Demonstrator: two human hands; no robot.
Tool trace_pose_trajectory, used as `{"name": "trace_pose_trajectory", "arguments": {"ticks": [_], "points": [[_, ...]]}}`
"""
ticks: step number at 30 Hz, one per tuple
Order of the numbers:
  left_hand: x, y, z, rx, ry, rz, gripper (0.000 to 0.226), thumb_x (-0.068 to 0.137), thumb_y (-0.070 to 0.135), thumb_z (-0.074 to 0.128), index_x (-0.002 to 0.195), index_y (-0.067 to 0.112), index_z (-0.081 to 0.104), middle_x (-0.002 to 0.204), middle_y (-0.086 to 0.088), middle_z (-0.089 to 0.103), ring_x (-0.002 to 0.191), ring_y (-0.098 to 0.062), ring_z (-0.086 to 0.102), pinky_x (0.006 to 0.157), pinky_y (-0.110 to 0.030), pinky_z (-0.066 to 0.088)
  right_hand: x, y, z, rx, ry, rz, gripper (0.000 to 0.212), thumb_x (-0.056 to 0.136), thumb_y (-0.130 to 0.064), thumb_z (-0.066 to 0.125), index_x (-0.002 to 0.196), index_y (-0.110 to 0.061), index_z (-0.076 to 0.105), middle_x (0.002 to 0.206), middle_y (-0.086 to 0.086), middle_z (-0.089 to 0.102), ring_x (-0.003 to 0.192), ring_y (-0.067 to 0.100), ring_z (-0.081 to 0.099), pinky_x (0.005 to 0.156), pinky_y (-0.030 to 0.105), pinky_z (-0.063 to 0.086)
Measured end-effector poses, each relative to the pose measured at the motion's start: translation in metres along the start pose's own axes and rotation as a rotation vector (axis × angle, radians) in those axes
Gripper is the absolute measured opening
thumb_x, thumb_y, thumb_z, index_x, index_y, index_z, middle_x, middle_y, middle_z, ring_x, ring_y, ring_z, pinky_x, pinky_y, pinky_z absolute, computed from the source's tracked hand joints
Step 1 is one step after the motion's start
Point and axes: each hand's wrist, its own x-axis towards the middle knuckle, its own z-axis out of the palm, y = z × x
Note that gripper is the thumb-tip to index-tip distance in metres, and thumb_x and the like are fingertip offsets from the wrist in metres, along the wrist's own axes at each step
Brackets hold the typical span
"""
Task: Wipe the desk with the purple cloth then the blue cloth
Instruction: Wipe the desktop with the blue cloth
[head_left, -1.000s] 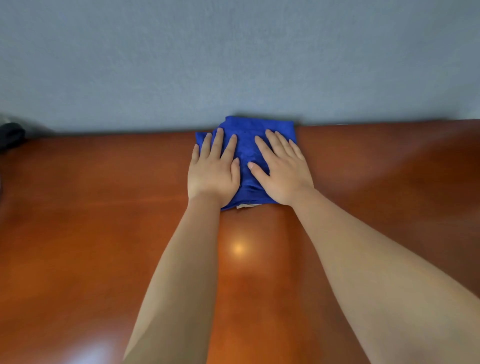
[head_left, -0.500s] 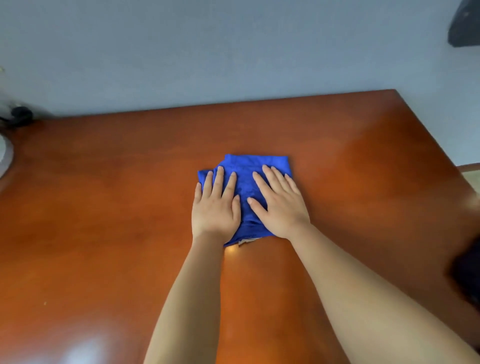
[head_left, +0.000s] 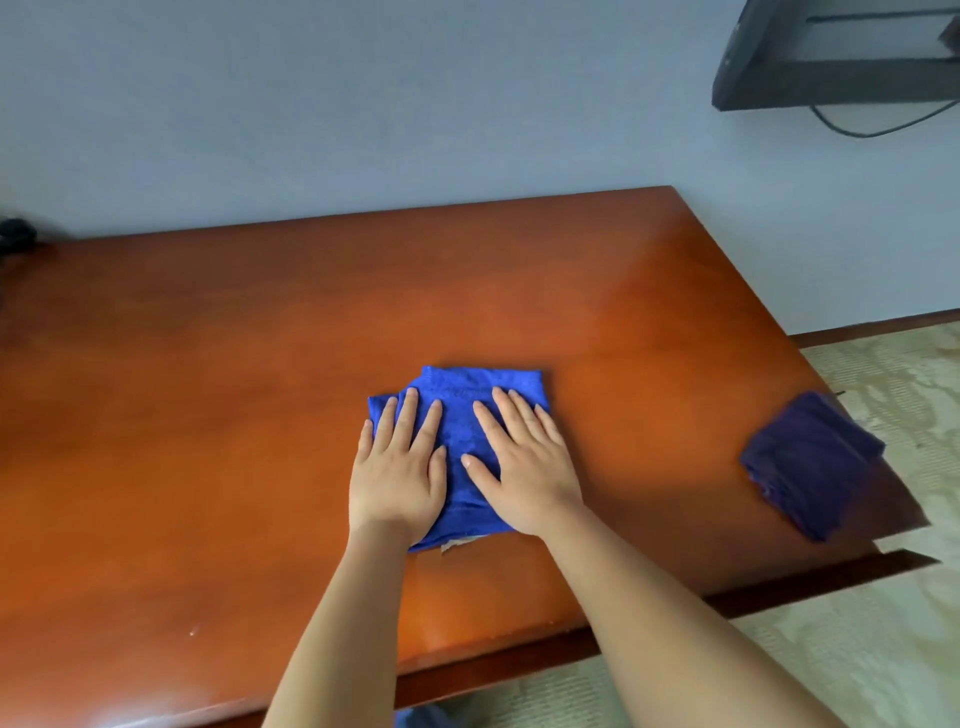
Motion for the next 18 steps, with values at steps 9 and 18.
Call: {"name": "trace_pose_trajectory", "arguments": {"ticks": [9, 18], "points": [[0.055, -0.008, -0.002, -0.038, 0.013, 0.024, 0.072, 0.086, 0.047, -0.004, 0.153, 0.028, 0.014, 0.162, 0.001, 0.003, 0.149, -0.020, -0.002, 0.119, -0.039, -0.001, 0.052, 0.012, -0.001, -0.025, 0.026, 0.016, 0.071, 0.091, -0.059, 0.017, 0.151, -0.023, 0.026, 0.160, 0.003, 0.017, 0.148, 0.016, 0.012, 0.120, 0.034, 0.000], [0.195, -0.037, -0.015, -0.033, 0.010, 0.056, 0.076, 0.081, 0.049, -0.011, 0.153, 0.031, 0.005, 0.162, 0.004, -0.004, 0.148, -0.017, -0.008, 0.119, -0.037, -0.005, 0.188, 0.029, -0.006, -0.071, 0.024, 0.071, 0.075, 0.088, -0.060, 0.007, 0.153, -0.025, 0.019, 0.161, 0.001, 0.011, 0.148, 0.015, 0.006, 0.121, 0.036, 0.001]]}}
